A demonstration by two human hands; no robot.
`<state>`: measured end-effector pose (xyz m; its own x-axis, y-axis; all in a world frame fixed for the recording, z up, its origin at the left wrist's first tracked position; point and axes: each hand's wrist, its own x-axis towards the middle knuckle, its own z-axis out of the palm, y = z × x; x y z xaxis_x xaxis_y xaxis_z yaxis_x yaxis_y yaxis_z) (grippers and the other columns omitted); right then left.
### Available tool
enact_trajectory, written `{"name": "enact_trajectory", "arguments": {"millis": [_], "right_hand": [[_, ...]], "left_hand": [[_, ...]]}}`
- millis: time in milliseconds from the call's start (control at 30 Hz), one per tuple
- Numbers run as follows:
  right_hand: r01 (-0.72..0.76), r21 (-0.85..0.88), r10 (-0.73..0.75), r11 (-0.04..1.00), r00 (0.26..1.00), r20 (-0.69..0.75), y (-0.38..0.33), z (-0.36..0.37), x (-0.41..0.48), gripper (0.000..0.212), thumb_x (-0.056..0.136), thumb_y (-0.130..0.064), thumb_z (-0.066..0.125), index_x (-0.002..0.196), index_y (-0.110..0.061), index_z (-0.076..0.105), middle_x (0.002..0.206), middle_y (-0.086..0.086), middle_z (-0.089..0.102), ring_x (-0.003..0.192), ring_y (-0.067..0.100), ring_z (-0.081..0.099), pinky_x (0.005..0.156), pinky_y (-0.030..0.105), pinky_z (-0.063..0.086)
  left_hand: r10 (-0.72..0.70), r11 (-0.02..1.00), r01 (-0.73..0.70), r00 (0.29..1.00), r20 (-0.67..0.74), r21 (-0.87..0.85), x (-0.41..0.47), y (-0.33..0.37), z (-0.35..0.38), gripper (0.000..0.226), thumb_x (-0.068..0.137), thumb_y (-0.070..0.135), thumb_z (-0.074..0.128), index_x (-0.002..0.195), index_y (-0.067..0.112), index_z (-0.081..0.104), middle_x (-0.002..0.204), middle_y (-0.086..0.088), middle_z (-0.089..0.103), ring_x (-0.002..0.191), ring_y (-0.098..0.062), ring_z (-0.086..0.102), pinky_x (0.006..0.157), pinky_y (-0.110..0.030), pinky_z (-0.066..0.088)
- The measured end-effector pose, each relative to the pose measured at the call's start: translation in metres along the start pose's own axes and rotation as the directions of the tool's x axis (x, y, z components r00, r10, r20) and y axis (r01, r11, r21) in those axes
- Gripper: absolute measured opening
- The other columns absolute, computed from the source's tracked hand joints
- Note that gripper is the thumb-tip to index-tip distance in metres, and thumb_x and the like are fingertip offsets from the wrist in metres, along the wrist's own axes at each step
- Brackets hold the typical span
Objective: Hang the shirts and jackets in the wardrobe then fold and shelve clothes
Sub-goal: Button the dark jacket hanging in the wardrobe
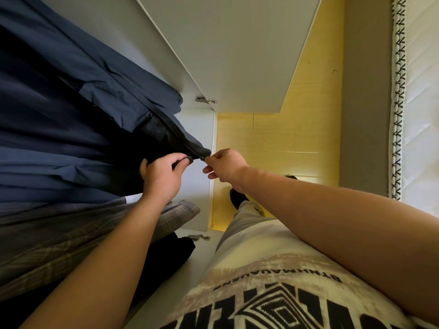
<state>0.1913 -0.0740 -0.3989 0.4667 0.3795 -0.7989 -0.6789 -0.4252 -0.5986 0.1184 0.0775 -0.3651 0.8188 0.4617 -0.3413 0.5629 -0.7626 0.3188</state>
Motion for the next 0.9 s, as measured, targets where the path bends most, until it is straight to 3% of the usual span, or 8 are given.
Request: {"name": "enact_trajectory", "arguments": {"millis": [133,233,367,567,900], "right_hand": [[0.007,0.025,-0.008,1.000,1.000,0.021,-0.003,-0.002,-0.003,0.019,0.101,-0.026,0.054,0.105,-0.012,0.065,0.098,-0.001,0.072,0.065,0.004,0.068,0.050,0.016,0.048],[0.027,0.039,-0.028,0.999,0.999,0.023,-0.003,-0.002,-0.005,0.022,0.100,-0.028,0.056,0.108,-0.010,0.067,0.094,0.000,0.074,0.067,0.005,0.066,0.052,0.016,0.048],[0.046,0.043,-0.047,0.998,0.999,0.017,-0.003,-0.001,-0.006,0.024,0.099,-0.027,0.059,0.105,-0.006,0.068,0.095,0.005,0.075,0.069,0.010,0.064,0.059,0.021,0.050],[0.056,0.030,-0.057,0.998,0.998,0.005,-0.002,0.001,-0.005,0.019,0.097,-0.026,0.061,0.097,-0.009,0.070,0.088,0.003,0.076,0.065,0.009,0.063,0.057,0.020,0.050],[0.071,-0.005,-0.071,0.997,0.997,-0.005,0.000,0.003,-0.004,0.020,0.095,-0.024,0.064,0.092,-0.006,0.072,0.085,0.002,0.075,0.059,0.003,0.062,0.048,0.013,0.045]], "left_hand": [[-0.038,0.989,0.048,0.997,0.072,-0.143,-0.003,0.007,-0.006,0.019,0.100,0.034,0.055,0.108,0.026,0.071,0.104,0.006,0.070,0.103,-0.023,0.059,0.104,-0.050,0.044],[-0.046,0.985,0.069,0.989,0.140,-0.161,0.000,0.009,-0.007,0.009,0.096,0.037,0.060,0.091,0.038,0.068,0.095,0.019,0.068,0.102,-0.020,0.062,0.101,-0.051,0.046],[-0.048,0.977,0.087,0.979,0.199,-0.196,0.003,0.009,-0.005,0.013,0.093,0.036,0.062,0.083,0.043,0.066,0.095,0.015,0.070,0.101,-0.020,0.065,0.098,-0.050,0.050],[-0.053,0.976,0.090,0.982,0.182,-0.200,0.006,0.006,-0.004,0.016,0.088,0.041,0.060,0.075,0.048,0.064,0.092,0.018,0.070,0.098,-0.020,0.066,0.098,-0.052,0.049],[-0.047,0.981,0.082,0.980,0.195,-0.177,0.010,0.000,0.002,0.009,0.095,0.034,0.063,0.095,0.036,0.071,0.098,0.011,0.071,0.103,-0.022,0.064,0.101,-0.050,0.048]]}}
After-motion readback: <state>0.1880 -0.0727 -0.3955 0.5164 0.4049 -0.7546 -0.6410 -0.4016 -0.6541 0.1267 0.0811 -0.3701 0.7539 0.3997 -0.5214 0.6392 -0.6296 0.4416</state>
